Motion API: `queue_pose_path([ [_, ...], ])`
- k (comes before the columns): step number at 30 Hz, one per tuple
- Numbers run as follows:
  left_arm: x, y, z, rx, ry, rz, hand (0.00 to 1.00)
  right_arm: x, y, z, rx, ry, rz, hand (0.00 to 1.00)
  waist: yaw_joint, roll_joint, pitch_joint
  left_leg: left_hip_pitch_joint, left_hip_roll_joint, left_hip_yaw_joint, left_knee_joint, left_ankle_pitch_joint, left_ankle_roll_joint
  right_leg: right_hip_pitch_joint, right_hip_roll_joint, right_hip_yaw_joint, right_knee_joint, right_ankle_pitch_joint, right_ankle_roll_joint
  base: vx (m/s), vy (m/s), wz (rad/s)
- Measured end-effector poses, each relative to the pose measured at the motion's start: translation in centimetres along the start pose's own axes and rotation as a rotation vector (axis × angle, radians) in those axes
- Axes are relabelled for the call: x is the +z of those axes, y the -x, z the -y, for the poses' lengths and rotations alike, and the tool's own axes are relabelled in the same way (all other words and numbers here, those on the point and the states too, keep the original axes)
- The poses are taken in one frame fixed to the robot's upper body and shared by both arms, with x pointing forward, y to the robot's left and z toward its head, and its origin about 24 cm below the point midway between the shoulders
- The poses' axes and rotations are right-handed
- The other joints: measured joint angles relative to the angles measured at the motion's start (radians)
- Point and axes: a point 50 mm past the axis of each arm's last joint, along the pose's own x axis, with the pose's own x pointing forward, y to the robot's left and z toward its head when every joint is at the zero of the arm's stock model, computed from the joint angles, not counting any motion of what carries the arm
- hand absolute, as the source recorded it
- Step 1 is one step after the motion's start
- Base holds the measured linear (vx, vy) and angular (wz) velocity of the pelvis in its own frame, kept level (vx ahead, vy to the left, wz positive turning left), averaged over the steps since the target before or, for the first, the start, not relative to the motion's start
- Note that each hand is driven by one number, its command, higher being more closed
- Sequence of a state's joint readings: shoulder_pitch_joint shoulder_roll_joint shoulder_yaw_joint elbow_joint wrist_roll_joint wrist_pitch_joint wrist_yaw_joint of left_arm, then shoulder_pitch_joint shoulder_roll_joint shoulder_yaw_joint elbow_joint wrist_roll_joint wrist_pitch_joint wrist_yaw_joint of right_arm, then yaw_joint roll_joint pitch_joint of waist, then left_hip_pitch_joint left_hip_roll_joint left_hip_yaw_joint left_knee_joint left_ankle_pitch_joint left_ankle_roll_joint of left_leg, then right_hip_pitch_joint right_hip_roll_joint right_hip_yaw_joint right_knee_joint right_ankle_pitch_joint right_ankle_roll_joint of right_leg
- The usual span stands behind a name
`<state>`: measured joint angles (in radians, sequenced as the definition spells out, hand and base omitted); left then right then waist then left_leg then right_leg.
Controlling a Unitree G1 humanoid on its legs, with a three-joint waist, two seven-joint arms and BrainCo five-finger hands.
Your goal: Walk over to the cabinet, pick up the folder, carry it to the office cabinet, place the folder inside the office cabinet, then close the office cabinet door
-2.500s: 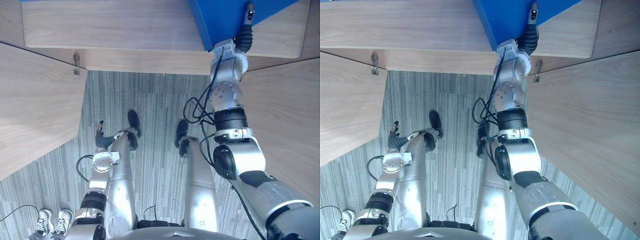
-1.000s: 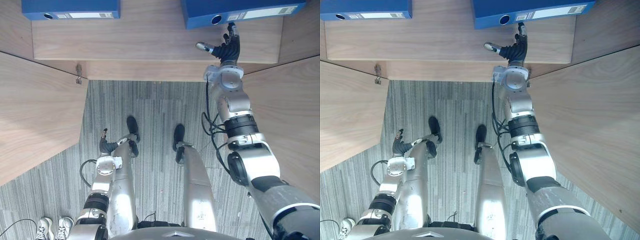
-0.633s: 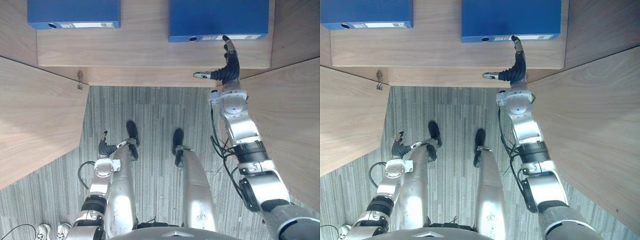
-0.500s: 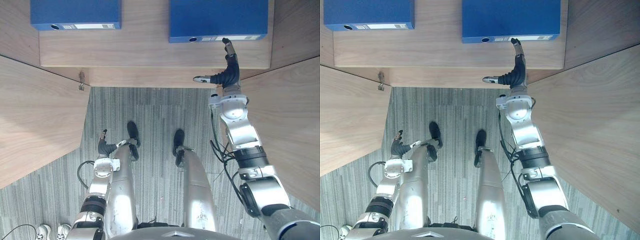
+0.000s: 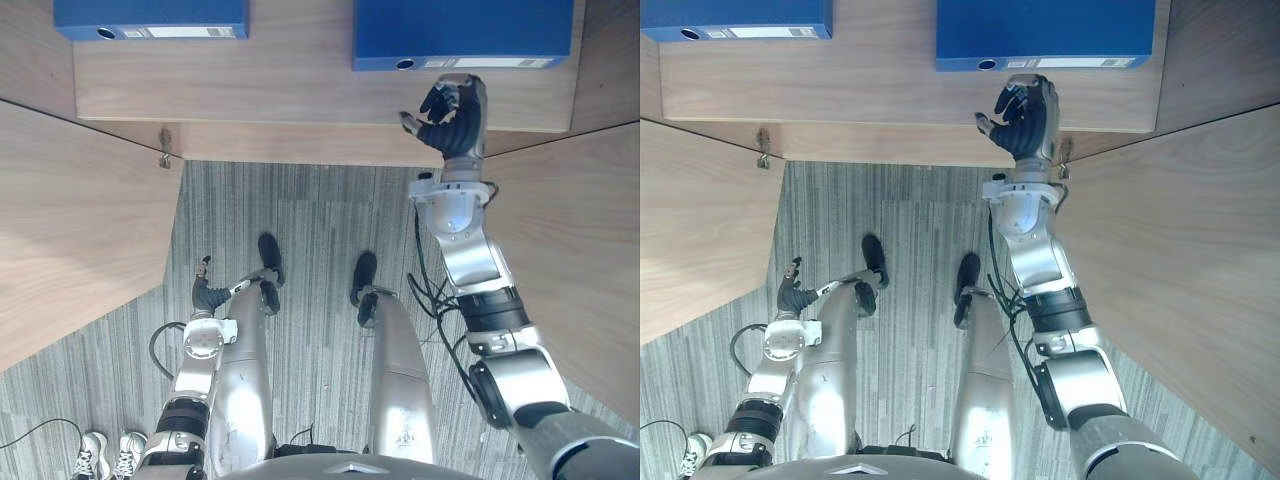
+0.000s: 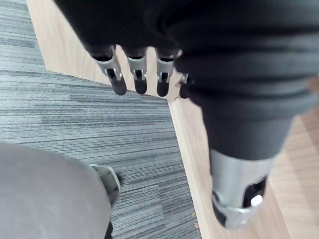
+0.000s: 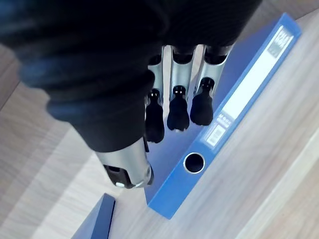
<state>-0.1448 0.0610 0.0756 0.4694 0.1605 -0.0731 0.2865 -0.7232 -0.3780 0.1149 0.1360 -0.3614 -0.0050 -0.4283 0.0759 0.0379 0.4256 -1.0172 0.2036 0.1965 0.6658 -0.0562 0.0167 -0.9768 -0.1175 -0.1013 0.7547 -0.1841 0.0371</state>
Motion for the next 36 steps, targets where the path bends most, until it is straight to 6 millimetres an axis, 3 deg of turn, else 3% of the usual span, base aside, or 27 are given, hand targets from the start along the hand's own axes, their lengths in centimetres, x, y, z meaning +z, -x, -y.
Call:
queue_pose_path([
  [3, 3.0, 0.8, -0.6, -0.004, 0.018, 0.155, 0.00, 0.2, -0.9, 0.7, -0.012, 0.031, 0.028, 1.00, 0.011, -0.006, 0.005, -0.058, -0.008, -0.019, 0.026, -0.003, -0.007, -0.055, -0.017, -0.015, 0.050, -0.022, -0.007, -0.01, -0.061, 0.20],
  [5, 3.9, 1.5, -1.3, 0.004, 0.025, 0.220, 0.00, -0.2, -1.4, 1.1, -0.012, 0.060, 0.021, 1.00, 0.012, -0.007, 0.008, -0.082, -0.011, -0.028, 0.040, -0.005, -0.009, -0.078, -0.020, -0.018, 0.073, -0.031, -0.009, -0.02, -0.043, 0.13],
  [13, 5.2, 3.1, -2.7, -0.003, 0.063, 0.305, 0.00, -0.9, -4.2, 3.8, -0.046, 0.185, 0.036, 1.00, 0.030, -0.006, 0.047, -0.185, -0.015, -0.030, 0.054, 0.014, -0.014, -0.187, -0.040, -0.027, 0.124, -0.044, -0.008, -0.01, -0.034, 0.08],
  [17, 6.2, 3.6, -3.2, 0.002, 0.103, 0.359, 0.00, 0.6, -6.0, 5.2, -0.074, 0.203, 0.111, 1.00, 0.030, -0.005, 0.051, -0.223, -0.020, -0.035, 0.065, 0.020, -0.007, -0.227, -0.052, -0.034, 0.154, -0.055, -0.015, 0.01, -0.033, 0.09],
  [29, 6.1, 4.8, -3.6, -0.021, 0.161, 0.376, 0.00, 1.7, -8.6, 8.9, -0.120, 0.301, 0.171, 1.00, 0.031, -0.004, 0.051, -0.253, -0.055, -0.062, 0.016, 0.041, -0.029, -0.253, -0.085, -0.070, 0.163, -0.081, -0.018, 0.00, -0.025, 0.14],
  [36, 5.5, 5.3, -2.7, -0.061, 0.179, 0.356, 0.00, 1.9, -9.8, 9.7, -0.151, 0.218, 0.142, 1.00, 0.033, -0.002, 0.049, -0.250, -0.060, -0.062, 0.004, 0.055, -0.023, -0.253, -0.088, -0.072, 0.163, -0.083, -0.019, 0.00, -0.008, 0.03],
])
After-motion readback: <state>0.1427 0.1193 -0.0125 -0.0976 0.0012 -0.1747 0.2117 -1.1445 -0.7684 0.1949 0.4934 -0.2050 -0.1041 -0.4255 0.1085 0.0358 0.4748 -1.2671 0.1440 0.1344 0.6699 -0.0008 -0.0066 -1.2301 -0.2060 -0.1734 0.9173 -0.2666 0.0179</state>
